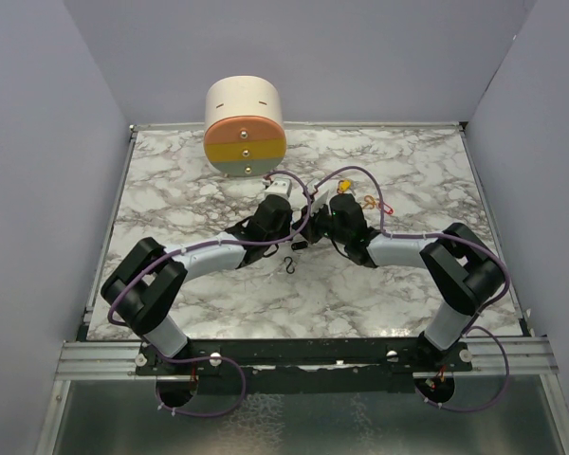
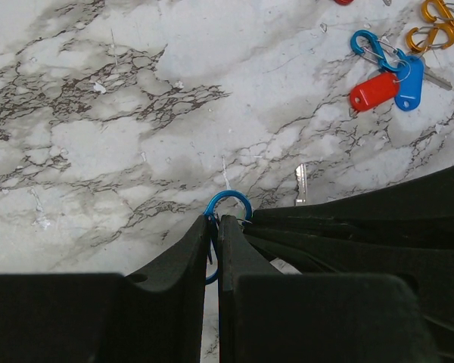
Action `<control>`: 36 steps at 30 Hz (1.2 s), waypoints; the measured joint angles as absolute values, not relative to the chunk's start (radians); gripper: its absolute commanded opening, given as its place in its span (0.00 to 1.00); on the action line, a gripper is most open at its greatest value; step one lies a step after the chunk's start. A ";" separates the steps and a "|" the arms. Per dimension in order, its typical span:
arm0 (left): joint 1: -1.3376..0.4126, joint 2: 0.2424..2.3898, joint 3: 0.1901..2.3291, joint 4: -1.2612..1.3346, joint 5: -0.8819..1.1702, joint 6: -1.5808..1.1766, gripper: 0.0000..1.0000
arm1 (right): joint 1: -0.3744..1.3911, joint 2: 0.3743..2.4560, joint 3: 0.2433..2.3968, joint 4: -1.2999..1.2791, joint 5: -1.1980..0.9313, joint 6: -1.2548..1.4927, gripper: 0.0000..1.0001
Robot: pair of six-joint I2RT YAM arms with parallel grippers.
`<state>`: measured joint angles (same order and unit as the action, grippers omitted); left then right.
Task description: Put the keys on the keyring
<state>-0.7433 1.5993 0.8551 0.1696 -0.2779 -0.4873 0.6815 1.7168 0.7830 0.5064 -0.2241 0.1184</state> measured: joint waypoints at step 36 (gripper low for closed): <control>-0.749 1.587 0.855 0.146 -0.276 -0.466 0.00 | 0.693 1.706 0.763 0.533 -0.151 0.121 0.01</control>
